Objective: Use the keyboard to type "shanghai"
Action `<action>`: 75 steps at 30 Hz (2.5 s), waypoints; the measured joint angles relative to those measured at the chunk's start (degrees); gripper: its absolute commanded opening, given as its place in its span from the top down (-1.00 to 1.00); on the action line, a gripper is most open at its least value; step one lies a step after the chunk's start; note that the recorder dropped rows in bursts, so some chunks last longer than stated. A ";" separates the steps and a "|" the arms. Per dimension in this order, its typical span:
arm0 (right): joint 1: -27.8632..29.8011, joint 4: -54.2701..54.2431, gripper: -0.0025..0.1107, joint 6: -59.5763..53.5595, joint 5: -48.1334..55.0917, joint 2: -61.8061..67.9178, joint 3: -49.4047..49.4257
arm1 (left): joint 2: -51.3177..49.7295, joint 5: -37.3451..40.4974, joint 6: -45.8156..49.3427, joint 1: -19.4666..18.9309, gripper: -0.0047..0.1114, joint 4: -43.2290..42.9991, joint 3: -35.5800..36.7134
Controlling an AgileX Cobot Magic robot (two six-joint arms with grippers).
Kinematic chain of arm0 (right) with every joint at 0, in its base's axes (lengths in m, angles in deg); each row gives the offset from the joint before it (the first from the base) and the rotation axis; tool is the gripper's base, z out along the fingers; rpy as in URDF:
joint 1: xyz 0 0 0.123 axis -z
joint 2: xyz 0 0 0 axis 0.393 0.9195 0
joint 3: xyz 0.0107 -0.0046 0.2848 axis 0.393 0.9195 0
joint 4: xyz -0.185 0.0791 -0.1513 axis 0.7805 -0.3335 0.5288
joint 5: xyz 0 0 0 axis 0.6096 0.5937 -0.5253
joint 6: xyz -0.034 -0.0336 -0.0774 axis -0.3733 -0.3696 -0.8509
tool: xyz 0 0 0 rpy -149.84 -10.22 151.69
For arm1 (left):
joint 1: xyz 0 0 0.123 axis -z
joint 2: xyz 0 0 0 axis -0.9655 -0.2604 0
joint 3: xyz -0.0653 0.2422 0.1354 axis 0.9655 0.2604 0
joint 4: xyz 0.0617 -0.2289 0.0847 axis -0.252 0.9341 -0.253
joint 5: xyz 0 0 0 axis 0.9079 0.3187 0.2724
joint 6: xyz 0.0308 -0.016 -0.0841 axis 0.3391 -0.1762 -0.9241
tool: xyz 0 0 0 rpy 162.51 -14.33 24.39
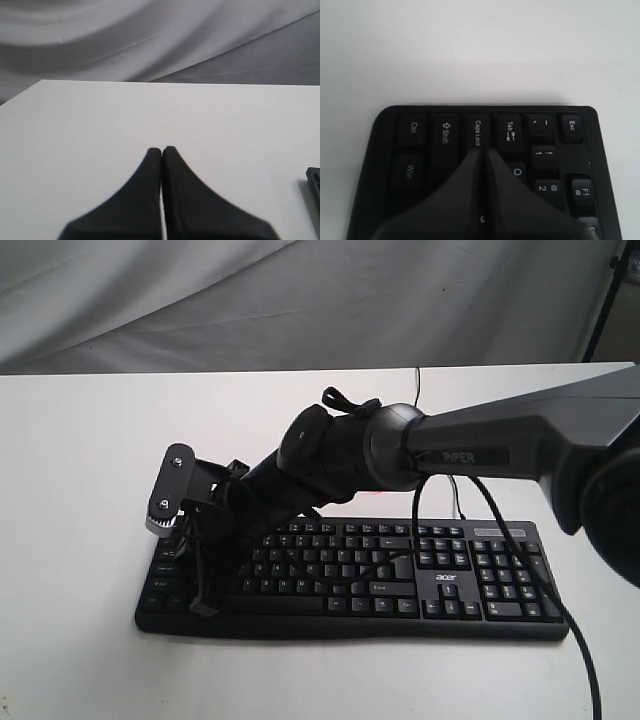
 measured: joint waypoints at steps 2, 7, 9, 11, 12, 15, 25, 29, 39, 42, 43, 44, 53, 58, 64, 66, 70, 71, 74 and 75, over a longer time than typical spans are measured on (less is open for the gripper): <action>0.00 0.00 0.96 0.00 -0.25 0.00 0.00 | 0.00 0.00 0.00 0.00 0.91 0.00 0.00; 0.00 0.00 0.96 -0.14 -0.25 0.00 0.00 | 0.00 0.00 0.00 0.00 0.91 0.00 0.00; 0.00 0.00 0.96 -0.14 -0.25 0.00 0.00 | 0.00 0.00 0.00 0.00 0.91 0.00 0.00; 0.00 0.00 0.96 -0.14 -0.25 0.00 0.00 | 0.00 0.00 0.00 0.00 0.91 0.00 0.00; 0.00 0.00 0.96 -0.14 -0.25 0.00 0.00 | 0.00 0.00 0.00 0.00 0.91 0.00 0.00; 0.00 0.00 0.96 -0.42 -0.25 0.00 0.00 | 0.00 0.00 0.00 0.00 0.91 0.00 0.00; 0.00 -0.73 0.96 -1.36 -0.25 1.00 0.00 | 0.00 0.00 0.00 0.00 0.91 0.00 0.00; 0.00 -1.32 0.96 -2.09 -0.25 1.57 0.00 | 0.00 0.00 0.00 0.00 0.91 0.00 0.00; 0.00 -1.33 0.96 -2.09 -0.25 1.57 0.00 | 0.00 0.00 0.00 0.00 0.91 0.00 0.00; 0.00 -1.33 0.96 -2.09 -0.25 1.18 0.00 | 0.00 0.00 0.00 0.00 0.91 0.00 0.00; 0.00 -1.33 0.96 -2.17 -0.25 0.71 0.00 | 0.00 0.00 0.00 0.00 0.91 0.00 0.00; 0.00 -1.33 0.96 -2.17 -0.25 0.12 0.00 | 0.00 0.00 0.00 0.00 0.91 0.00 0.00; 0.00 -1.33 0.96 -2.17 1.92 -4.83 -0.10 | 0.00 0.00 -0.10 0.00 0.91 0.00 0.00; 0.00 0.83 0.96 -0.48 2.45 -4.83 -0.10 | 0.00 0.00 -0.10 0.00 0.91 0.00 0.00; 0.23 3.54 0.96 1.98 2.75 -4.83 -0.10 | 0.00 0.00 0.00 0.00 0.91 0.00 0.00; 0.50 3.80 0.96 2.35 3.28 -4.83 0.03 | 0.00 0.00 0.00 0.00 0.91 0.00 0.00; 1.03 4.25 0.96 2.59 3.43 -6.01 1.56 | 0.00 0.00 0.00 0.00 0.91 0.00 0.00; 1.15 4.25 0.96 2.59 3.43 -6.50 2.12 | 0.00 0.00 0.00 0.00 0.91 0.00 0.00; 1.71 5.02 0.96 2.59 3.55 -7.98 4.16 | 0.00 0.00 0.00 0.00 0.91 0.00 0.00; 1.93 5.28 0.96 2.59 3.55 -8.47 4.79 | 0.00 0.00 0.00 0.00 0.91 0.00 0.00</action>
